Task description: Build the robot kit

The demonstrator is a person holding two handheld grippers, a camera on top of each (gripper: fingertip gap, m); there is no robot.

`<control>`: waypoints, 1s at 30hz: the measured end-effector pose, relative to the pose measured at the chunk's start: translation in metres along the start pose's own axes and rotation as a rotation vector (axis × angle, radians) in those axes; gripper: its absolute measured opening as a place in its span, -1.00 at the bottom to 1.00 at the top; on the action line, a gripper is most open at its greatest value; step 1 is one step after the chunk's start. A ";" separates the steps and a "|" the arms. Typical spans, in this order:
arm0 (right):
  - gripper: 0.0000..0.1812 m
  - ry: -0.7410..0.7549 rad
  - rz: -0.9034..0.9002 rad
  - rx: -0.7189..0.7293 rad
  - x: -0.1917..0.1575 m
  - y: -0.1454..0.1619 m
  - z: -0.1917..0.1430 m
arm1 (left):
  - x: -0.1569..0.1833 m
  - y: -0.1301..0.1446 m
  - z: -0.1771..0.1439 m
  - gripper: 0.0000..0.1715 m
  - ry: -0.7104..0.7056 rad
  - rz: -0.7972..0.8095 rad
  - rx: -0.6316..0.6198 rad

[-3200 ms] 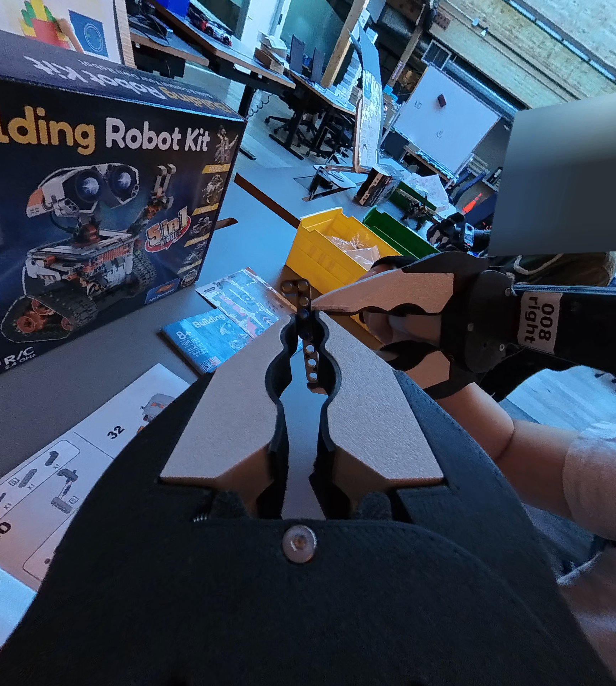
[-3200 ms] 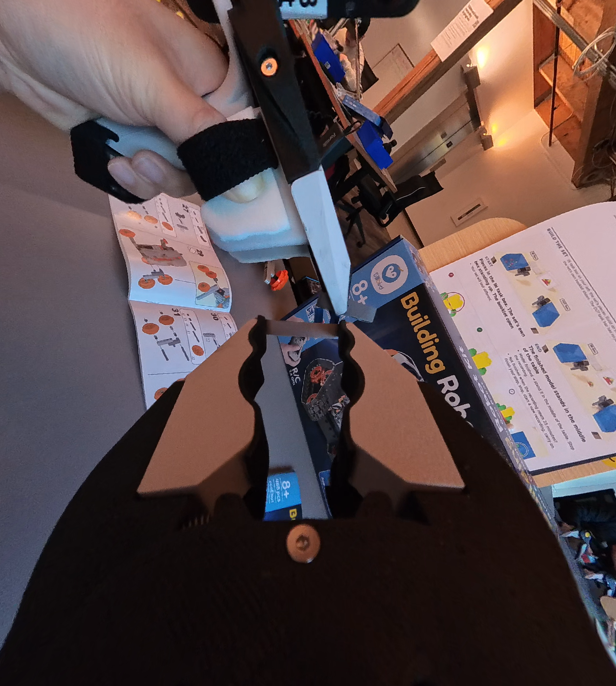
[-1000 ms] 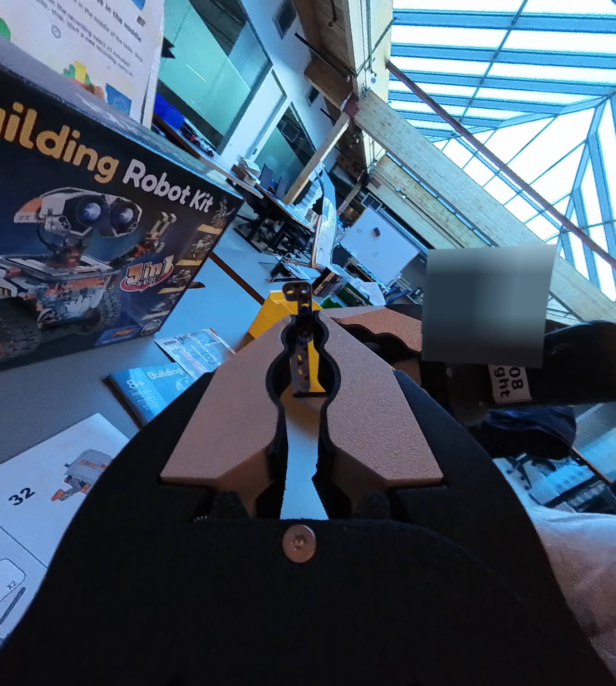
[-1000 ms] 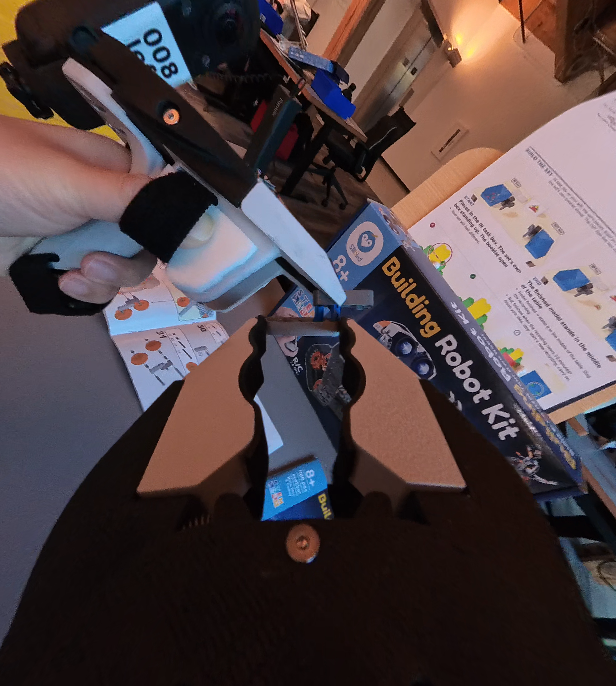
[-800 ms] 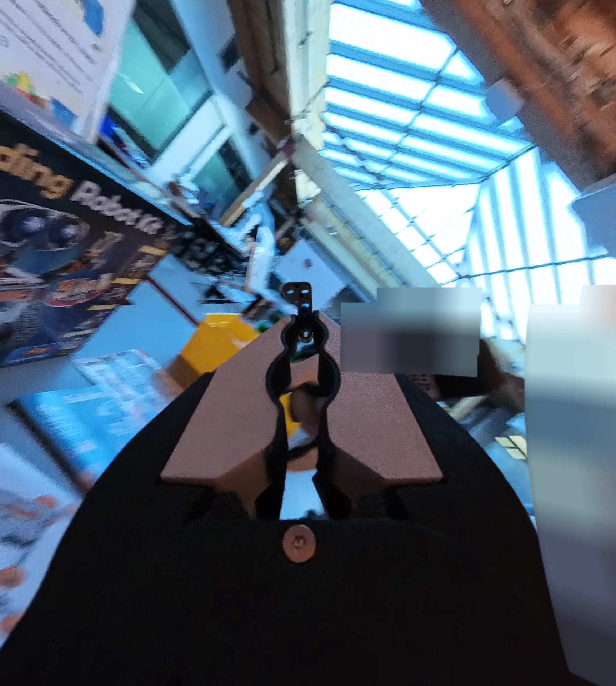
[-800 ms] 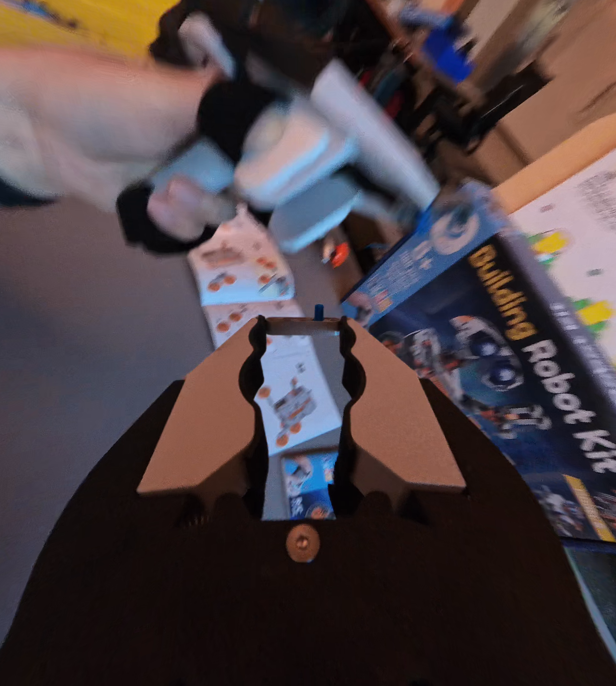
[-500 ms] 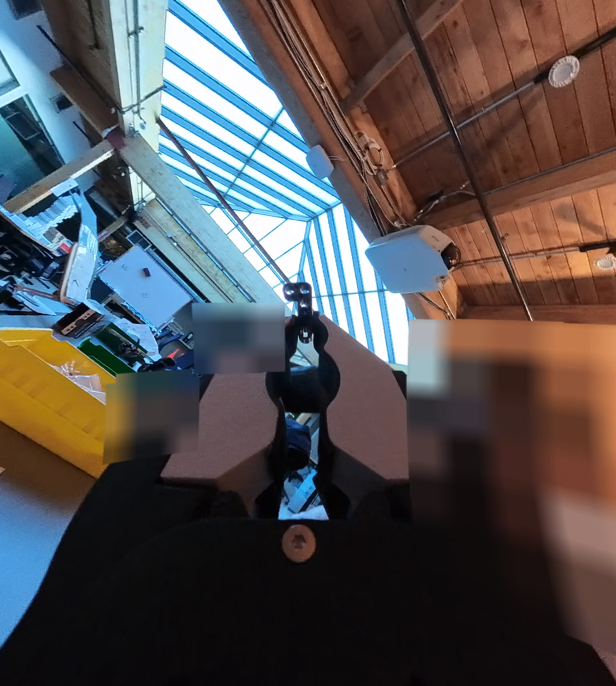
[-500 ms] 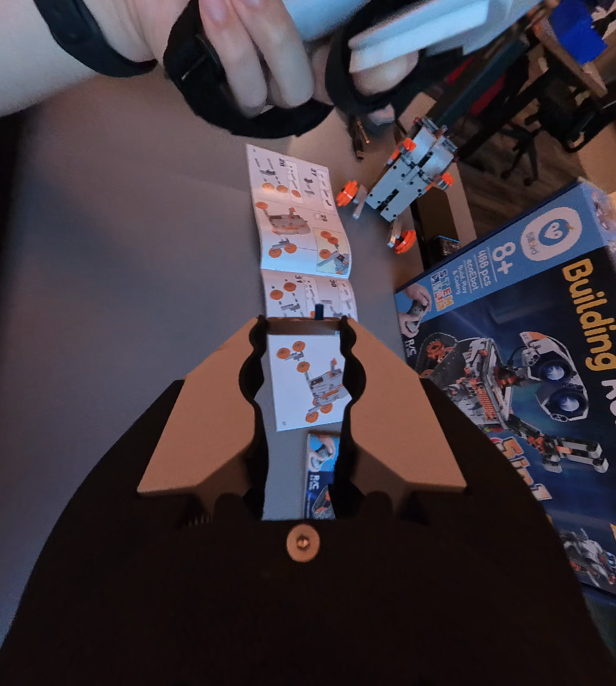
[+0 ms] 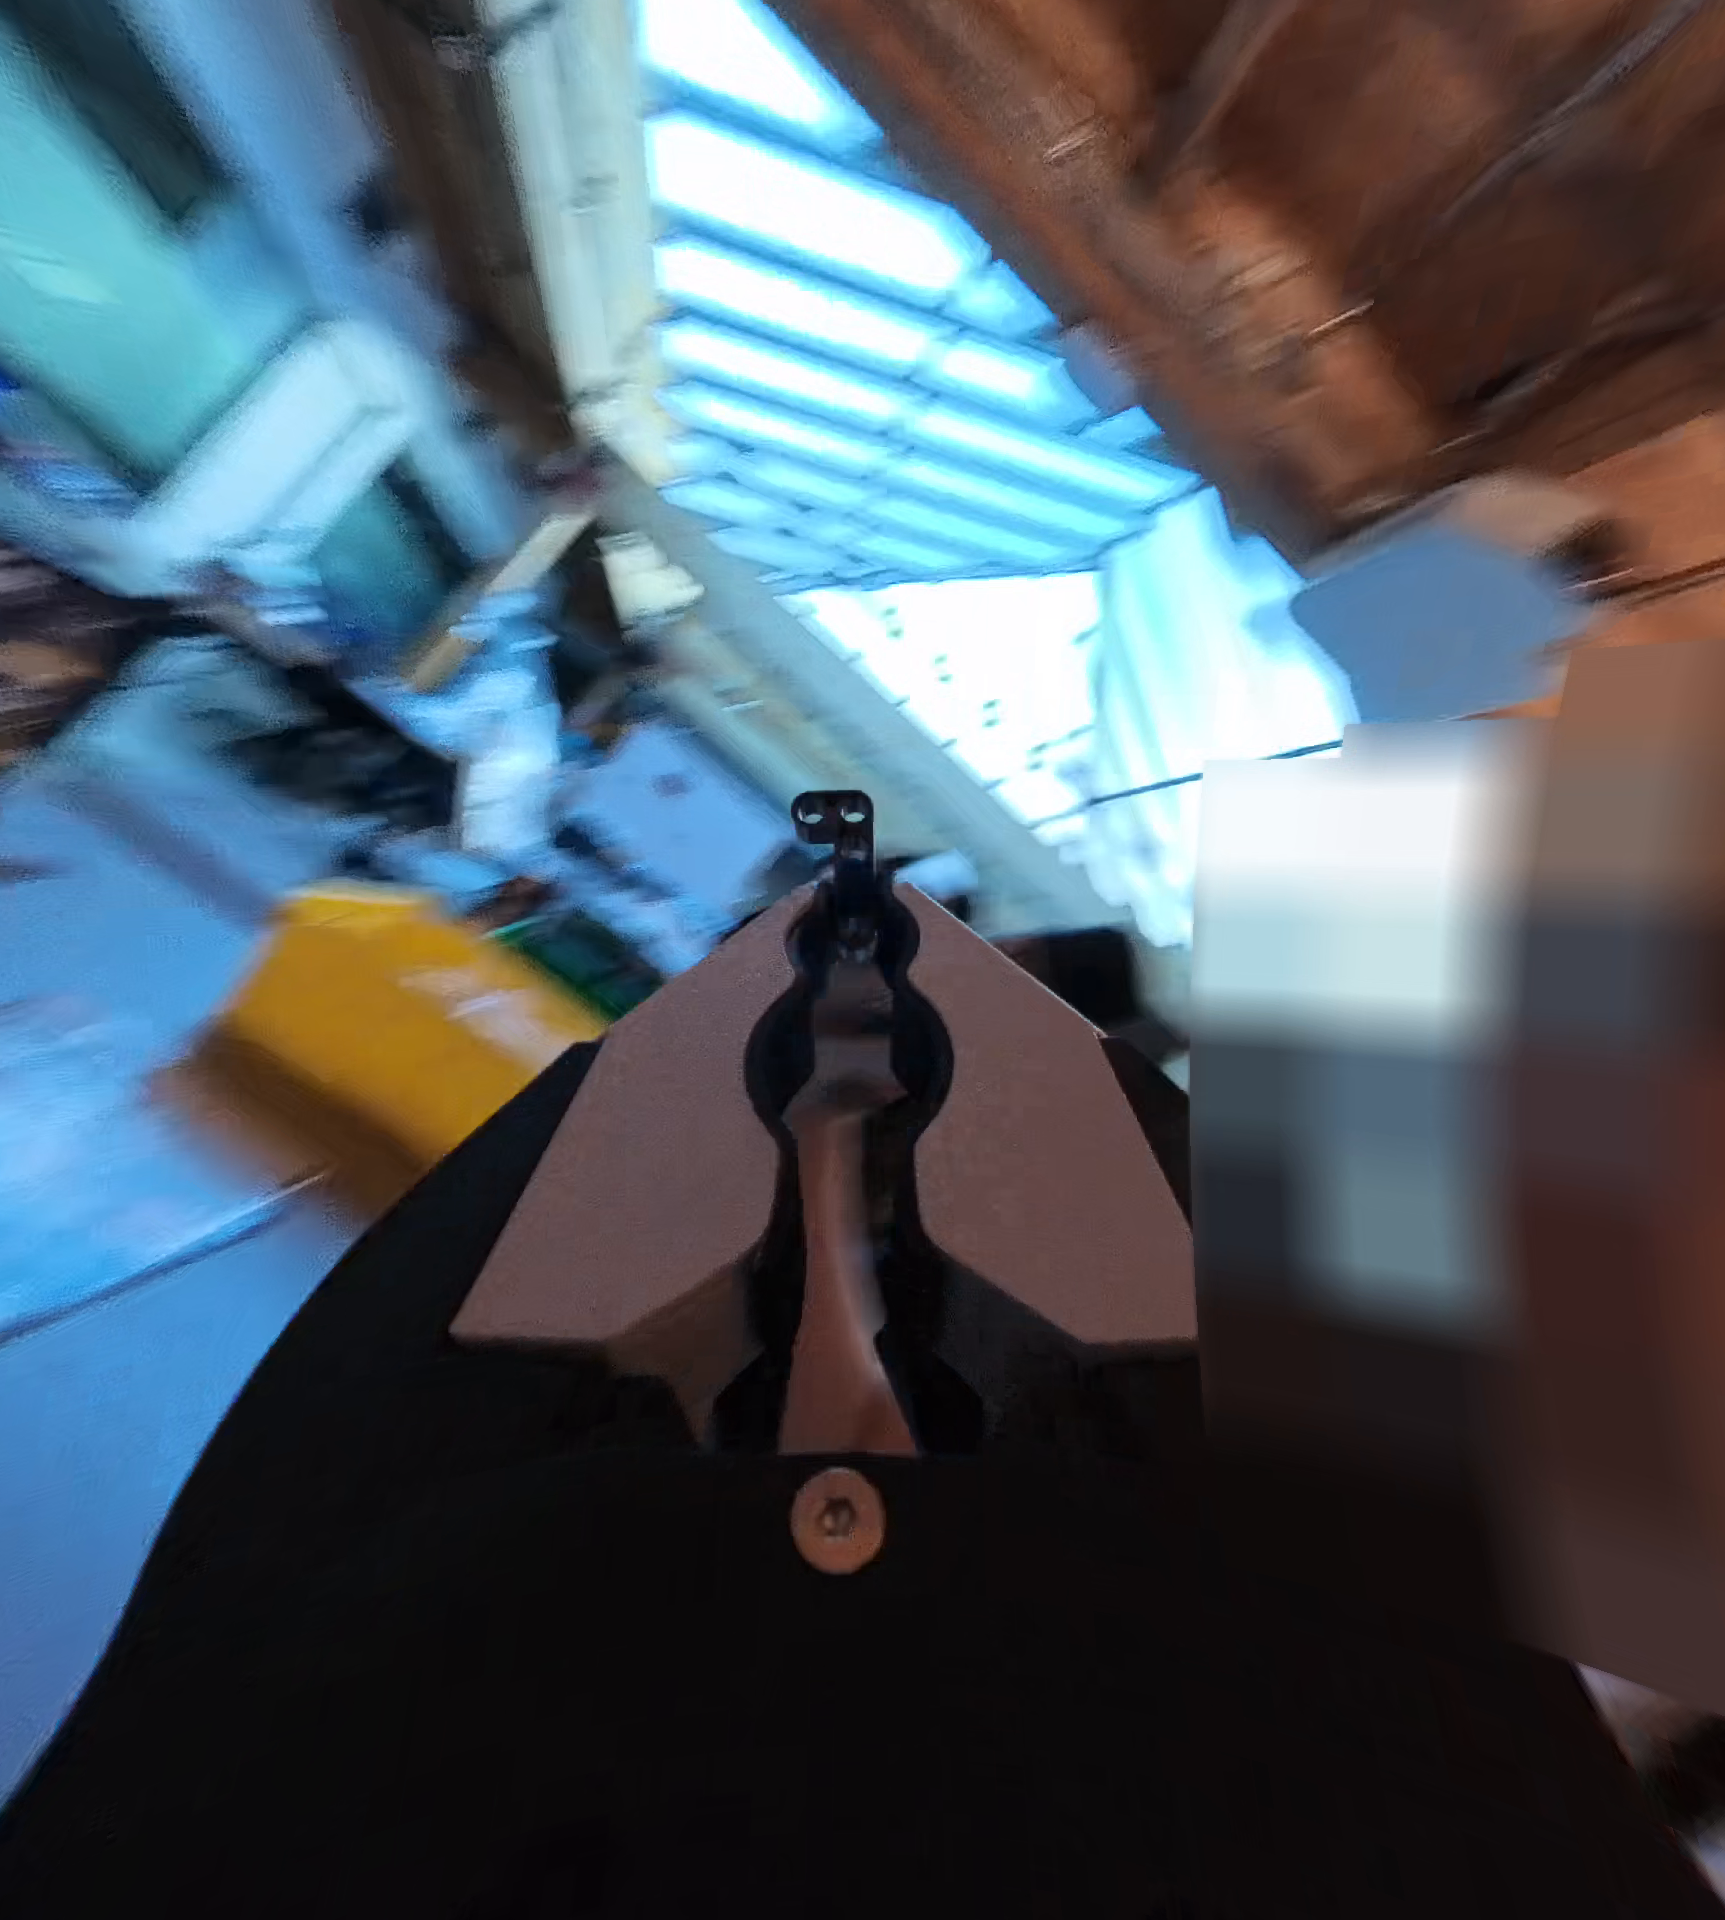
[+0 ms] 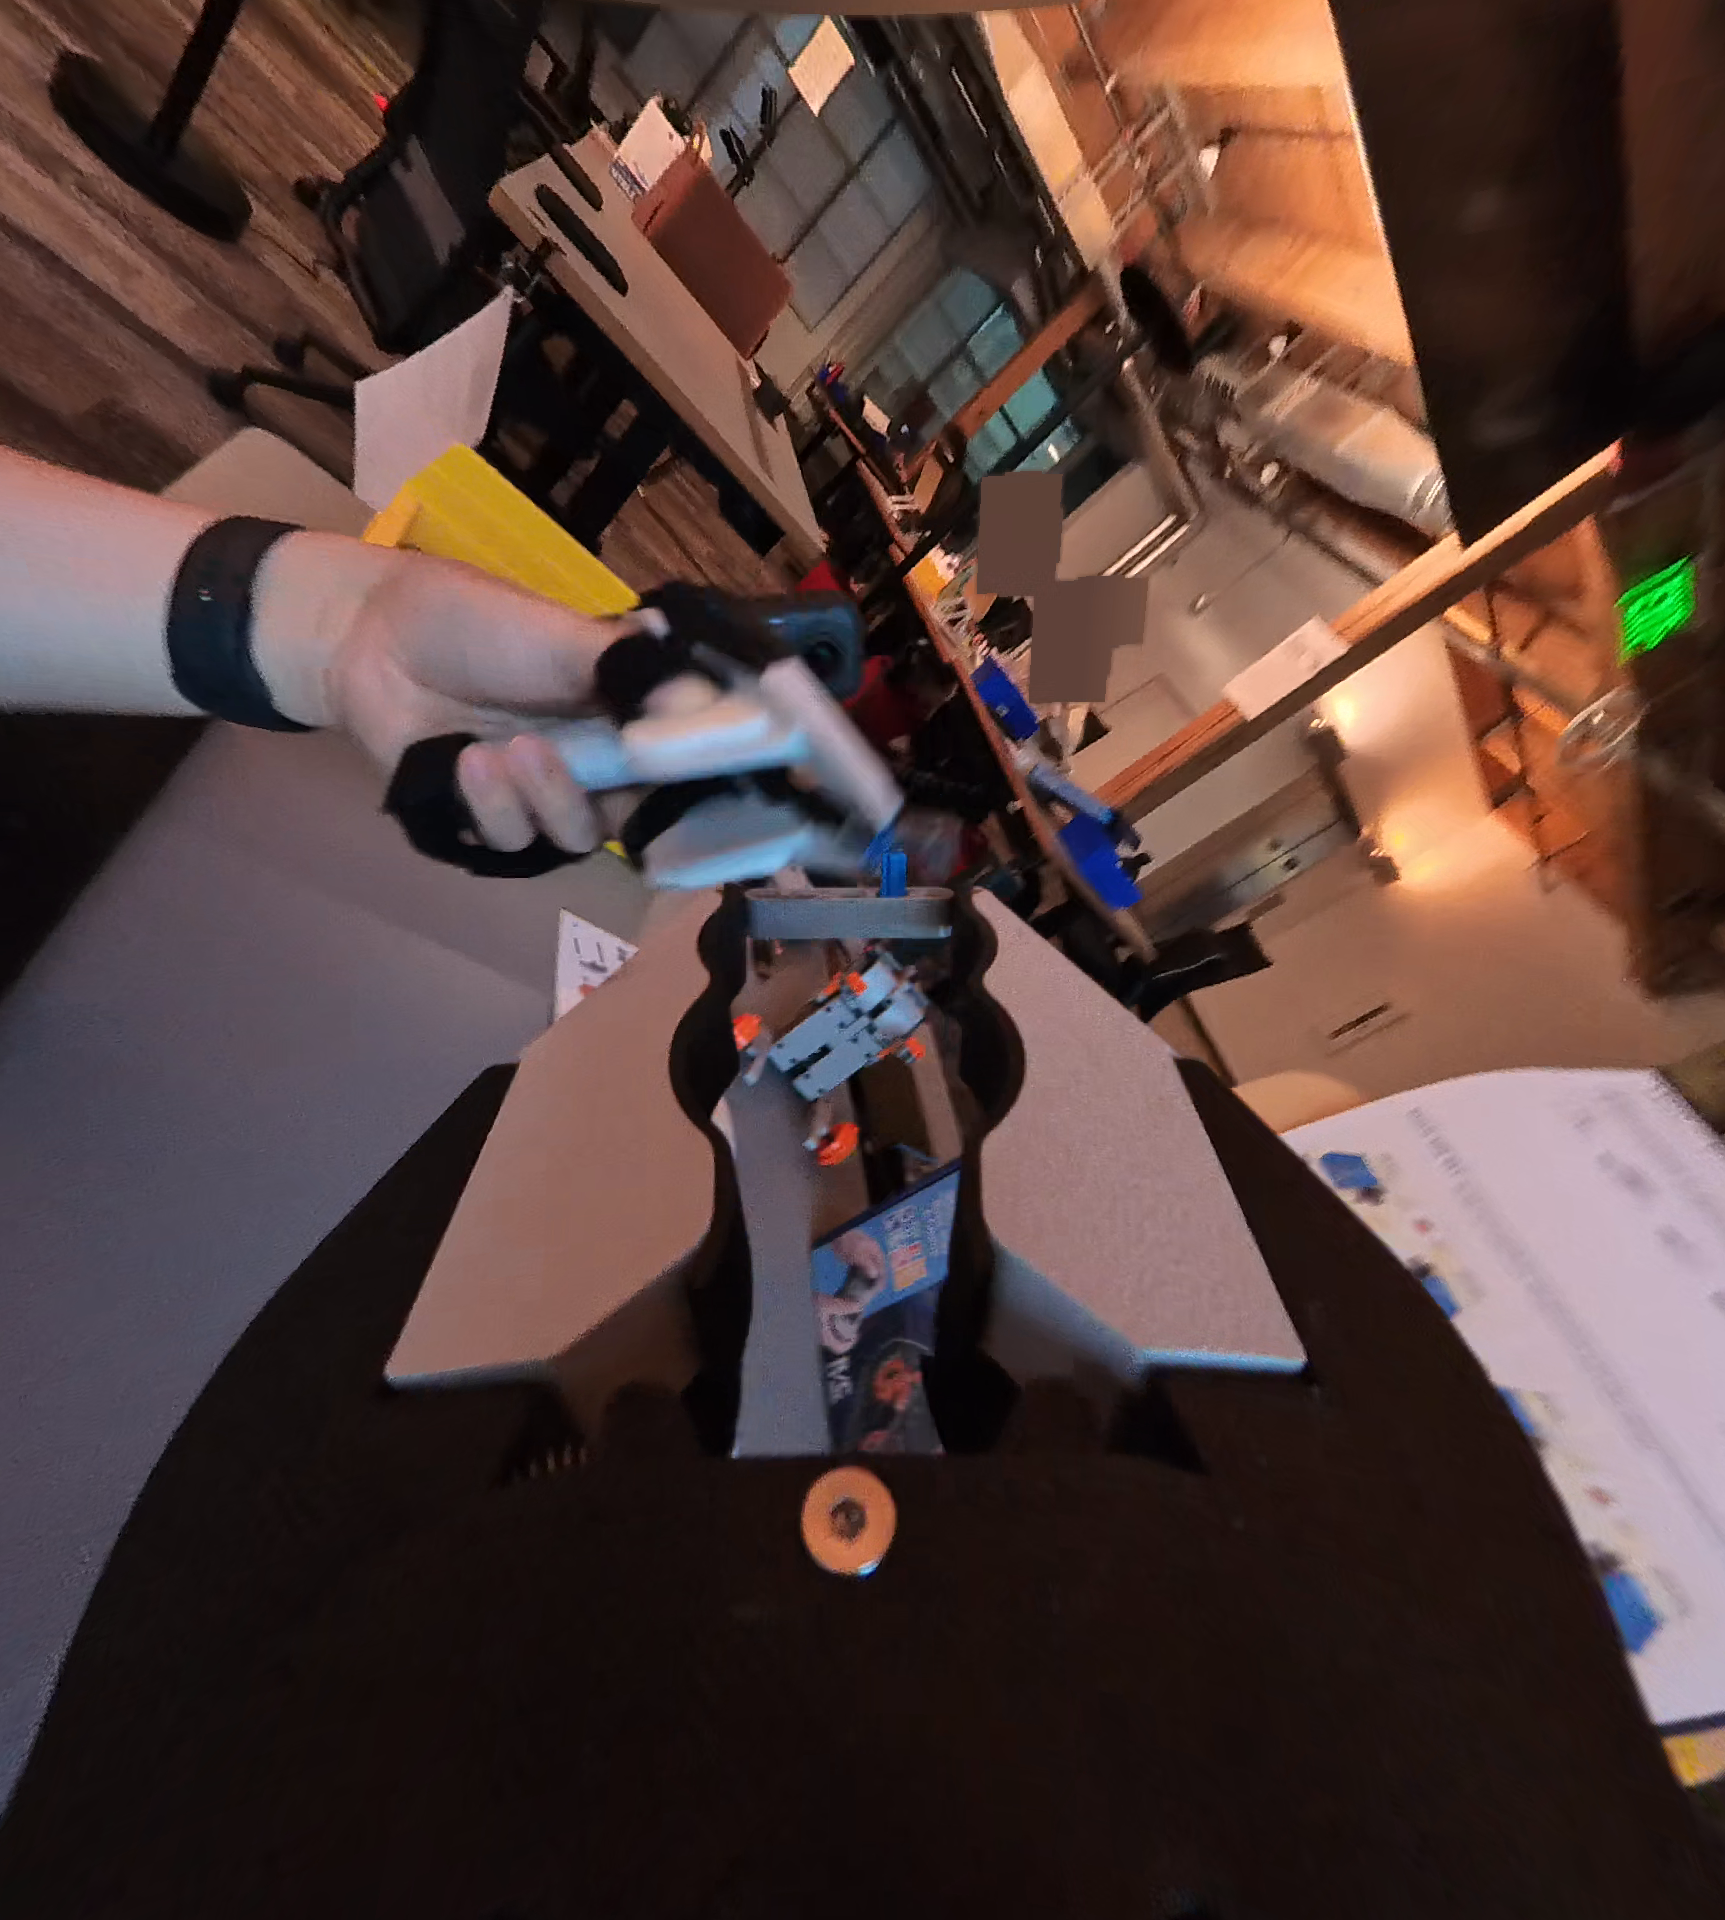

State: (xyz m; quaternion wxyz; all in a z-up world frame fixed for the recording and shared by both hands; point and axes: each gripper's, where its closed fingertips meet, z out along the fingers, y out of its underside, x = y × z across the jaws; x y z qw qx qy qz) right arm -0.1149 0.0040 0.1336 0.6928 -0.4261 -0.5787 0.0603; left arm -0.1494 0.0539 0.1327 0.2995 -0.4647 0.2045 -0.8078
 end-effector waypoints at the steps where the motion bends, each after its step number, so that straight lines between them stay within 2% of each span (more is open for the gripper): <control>1: -0.59 0.001 -0.033 -0.002 -0.002 -0.002 -0.001 | -0.025 0.016 -0.012 -0.95 -0.177 0.060 -0.050; 3: -0.58 -0.016 -0.066 0.002 -0.007 -0.006 -0.003 | -0.085 0.054 -0.054 -0.95 -0.536 0.104 -0.188; 4: -0.58 -0.020 -0.077 0.010 -0.009 -0.008 -0.003 | -0.108 0.074 -0.077 -0.95 -0.658 0.073 -0.245; 6: -0.59 -0.048 -0.080 0.011 -0.014 -0.009 -0.001 | -0.139 0.101 -0.113 -0.95 -0.794 -0.022 -0.263; 9: -0.58 -0.105 -0.105 -0.021 -0.027 -0.007 0.003 | -0.166 0.123 -0.154 -0.95 -0.956 -0.053 -0.291; 15: -0.58 -0.184 -0.116 -0.113 -0.044 0.008 0.011 | -0.169 0.159 -0.162 -0.95 -0.942 -0.235 -0.367; 18: -0.58 -0.208 -0.104 -0.146 -0.048 0.018 0.013 | -0.171 0.157 -0.161 -0.93 -0.938 -0.256 -0.291; 21: -0.58 -0.217 -0.089 -0.158 -0.048 0.024 0.014 | -0.169 0.154 -0.164 -0.78 -0.964 -0.259 -0.273; 27: -0.58 -0.200 -0.073 -0.167 -0.043 0.031 0.014 | -0.162 0.141 -0.185 -0.49 -1.130 -0.152 -0.335; 30: -0.58 -0.207 -0.086 -0.193 -0.046 0.037 0.019 | -0.152 0.120 -0.201 -0.50 -1.217 0.007 -0.338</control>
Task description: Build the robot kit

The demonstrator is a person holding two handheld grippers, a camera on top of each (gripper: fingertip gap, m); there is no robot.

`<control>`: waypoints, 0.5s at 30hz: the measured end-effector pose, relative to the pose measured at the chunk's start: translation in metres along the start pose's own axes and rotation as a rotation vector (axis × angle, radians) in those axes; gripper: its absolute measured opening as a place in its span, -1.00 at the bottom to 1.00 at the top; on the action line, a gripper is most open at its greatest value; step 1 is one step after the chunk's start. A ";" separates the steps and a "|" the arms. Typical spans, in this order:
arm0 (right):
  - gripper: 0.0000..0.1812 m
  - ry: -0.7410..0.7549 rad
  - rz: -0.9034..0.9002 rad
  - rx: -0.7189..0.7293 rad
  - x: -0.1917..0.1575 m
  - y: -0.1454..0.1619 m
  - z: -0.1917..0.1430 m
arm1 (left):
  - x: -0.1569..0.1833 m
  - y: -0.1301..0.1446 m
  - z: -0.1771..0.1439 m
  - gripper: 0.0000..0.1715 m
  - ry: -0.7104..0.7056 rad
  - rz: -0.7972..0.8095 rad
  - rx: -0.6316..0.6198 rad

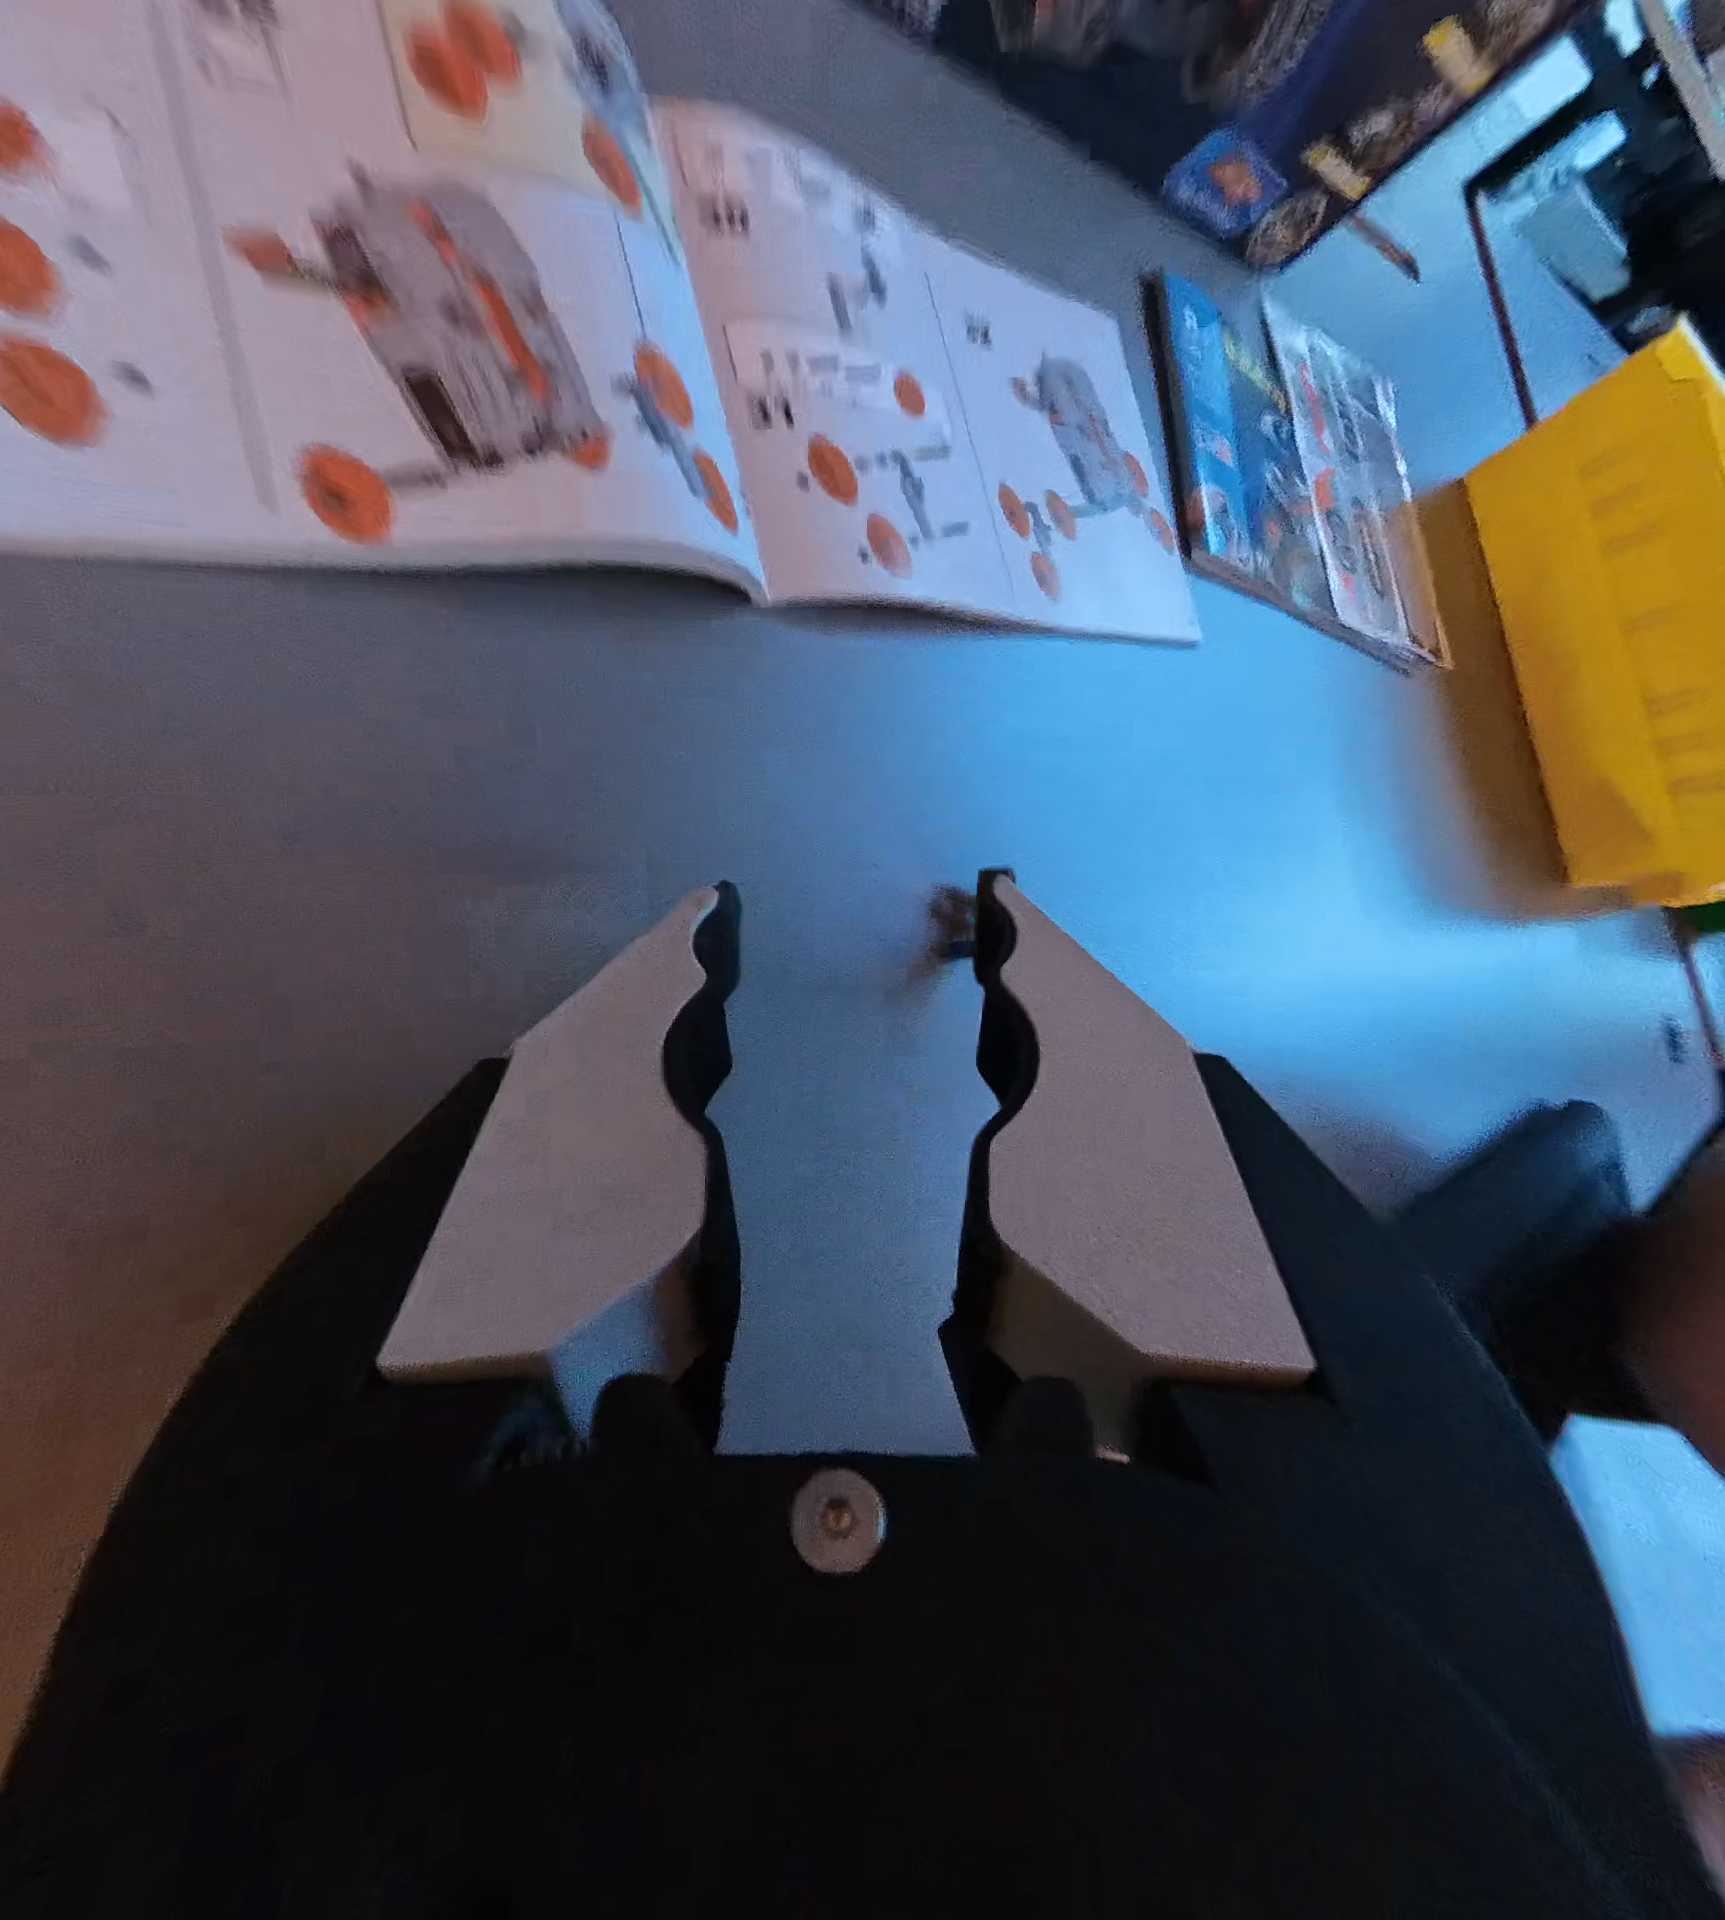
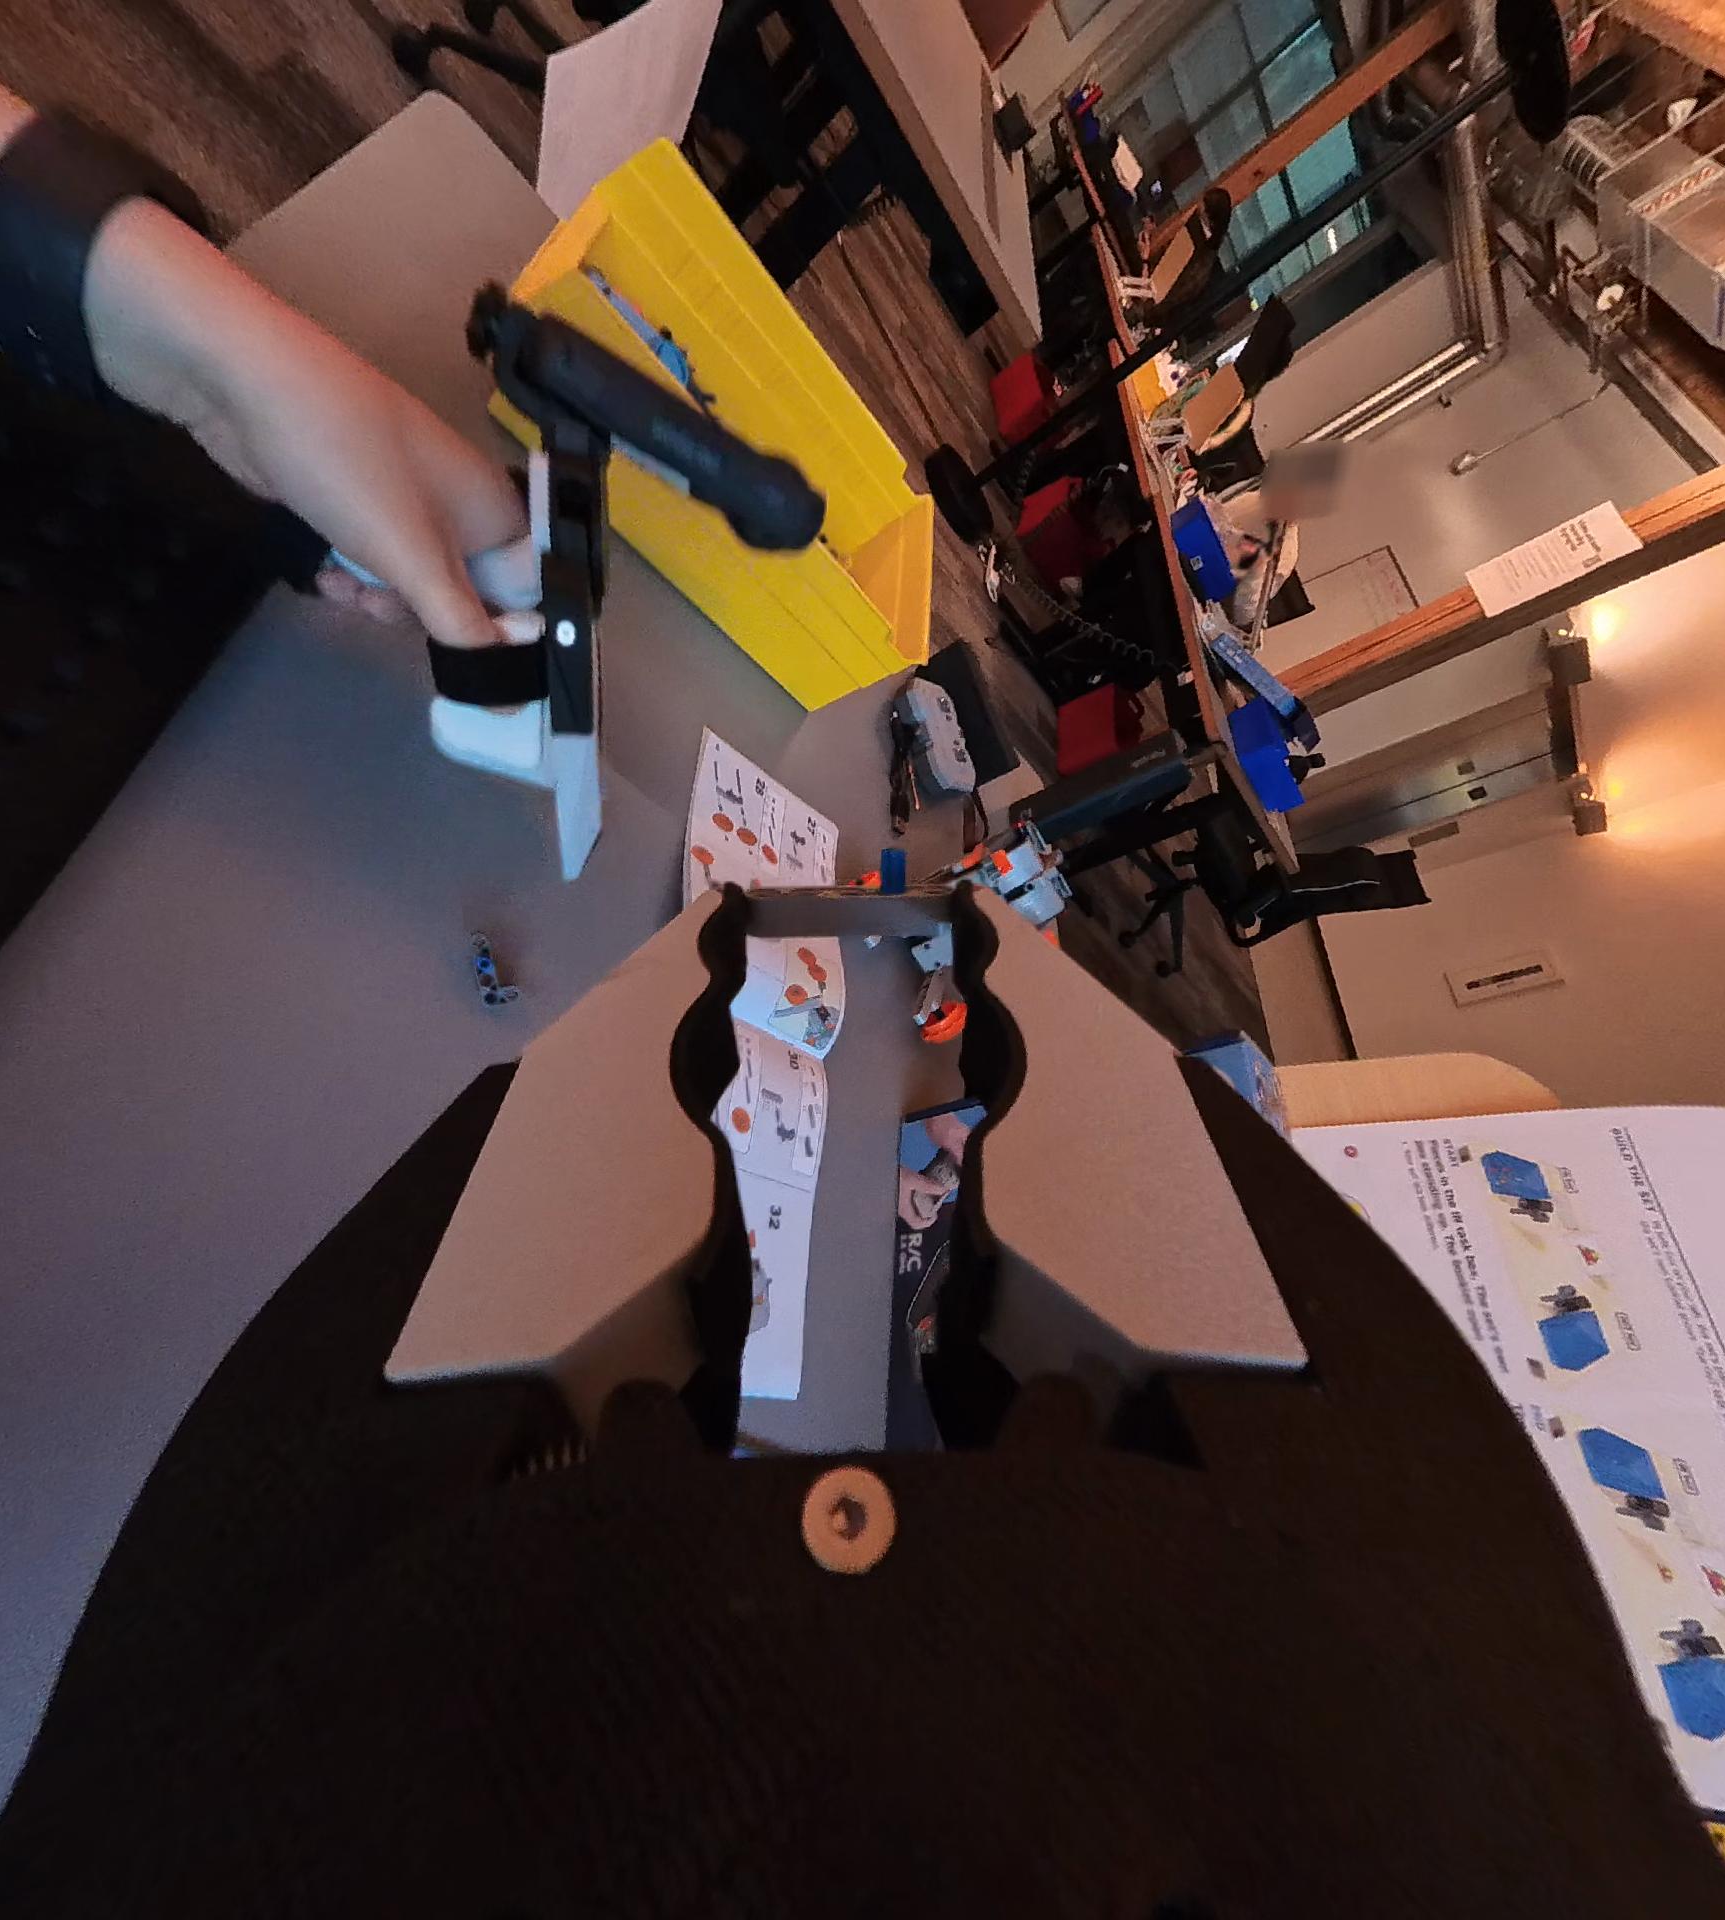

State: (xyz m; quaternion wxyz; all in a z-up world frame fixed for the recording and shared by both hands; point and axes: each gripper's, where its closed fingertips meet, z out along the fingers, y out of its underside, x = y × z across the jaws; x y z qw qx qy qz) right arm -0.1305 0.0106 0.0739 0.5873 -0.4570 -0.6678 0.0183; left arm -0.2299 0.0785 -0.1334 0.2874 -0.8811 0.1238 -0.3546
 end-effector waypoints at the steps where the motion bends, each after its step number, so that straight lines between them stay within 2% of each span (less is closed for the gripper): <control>1: -0.58 -0.005 -0.003 -0.013 -0.001 0.002 0.003 | 0.003 -0.008 -0.007 -0.55 0.000 0.051 0.052; 3: -0.58 -0.017 -0.007 -0.039 -0.004 0.008 0.009 | 0.027 -0.013 -0.016 -0.62 0.083 0.195 0.103; 5: -0.58 -0.029 -0.003 -0.052 -0.007 0.012 0.012 | 0.053 0.001 -0.015 -0.61 0.141 0.386 0.055; 7: -0.58 -0.029 0.000 -0.056 -0.007 0.014 0.013 | 0.061 0.013 -0.007 -0.60 0.063 0.602 0.014; 9: -0.58 -0.025 0.003 -0.056 -0.006 0.014 0.013 | 0.069 0.026 0.002 -0.70 -0.007 0.833 -0.011; 11: -0.58 -0.020 0.005 -0.056 -0.005 0.014 0.011 | 0.073 0.041 0.010 -0.68 -0.052 1.013 -0.056; 13: -0.58 -0.016 0.007 -0.056 -0.004 0.014 0.010 | 0.073 0.051 0.017 -0.61 -0.086 1.136 -0.101; 15: -0.58 -0.018 0.012 -0.056 -0.003 0.015 0.010 | 0.065 0.056 0.023 -0.57 -0.139 1.189 -0.153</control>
